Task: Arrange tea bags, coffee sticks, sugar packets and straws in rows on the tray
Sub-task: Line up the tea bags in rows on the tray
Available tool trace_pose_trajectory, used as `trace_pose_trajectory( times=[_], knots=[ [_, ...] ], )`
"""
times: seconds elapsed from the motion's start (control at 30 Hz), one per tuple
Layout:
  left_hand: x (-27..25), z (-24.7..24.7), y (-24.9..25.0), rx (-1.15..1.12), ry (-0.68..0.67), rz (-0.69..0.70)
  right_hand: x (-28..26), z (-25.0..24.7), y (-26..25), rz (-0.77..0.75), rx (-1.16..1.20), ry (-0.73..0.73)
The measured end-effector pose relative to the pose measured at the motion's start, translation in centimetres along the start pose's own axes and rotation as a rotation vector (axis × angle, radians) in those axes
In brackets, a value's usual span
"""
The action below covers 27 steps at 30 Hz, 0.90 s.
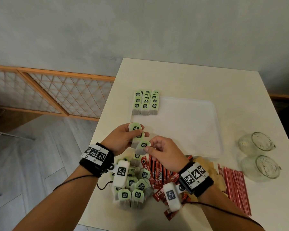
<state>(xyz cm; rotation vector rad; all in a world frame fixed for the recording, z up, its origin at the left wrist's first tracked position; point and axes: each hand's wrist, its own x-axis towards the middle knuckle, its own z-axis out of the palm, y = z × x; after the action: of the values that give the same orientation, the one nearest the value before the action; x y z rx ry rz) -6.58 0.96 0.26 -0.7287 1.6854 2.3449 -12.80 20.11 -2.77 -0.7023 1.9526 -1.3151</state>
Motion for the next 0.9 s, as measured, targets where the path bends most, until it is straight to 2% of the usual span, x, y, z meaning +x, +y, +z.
trace_pose_trajectory(
  times=[0.23,0.33,0.47,0.6,0.73,0.9],
  knots=[
    [0.2,0.0,-0.2,0.0,0.028,-0.075,0.4,-1.3,-0.7,0.003,0.058,0.048],
    [0.0,0.3,0.1,0.034,-0.018,-0.084,1.2,-1.6,-0.9,-0.005,0.075,0.077],
    [-0.3,0.5,0.5,0.146,-0.103,-0.015,2.0,-1.5,-0.9,-0.002,0.103,0.12],
    [0.4,0.1,0.1,0.198,-0.037,0.025,2.5,-1.1,-0.6,0.03,0.141,0.158],
    [0.9,-0.3,-0.2,0.153,0.038,0.038,2.4,-0.3,-0.5,0.077,0.13,0.117],
    [1.3,-0.7,-0.4,0.126,0.059,0.028,3.0,0.5,-0.1,0.069,0.092,0.126]
  ],
)
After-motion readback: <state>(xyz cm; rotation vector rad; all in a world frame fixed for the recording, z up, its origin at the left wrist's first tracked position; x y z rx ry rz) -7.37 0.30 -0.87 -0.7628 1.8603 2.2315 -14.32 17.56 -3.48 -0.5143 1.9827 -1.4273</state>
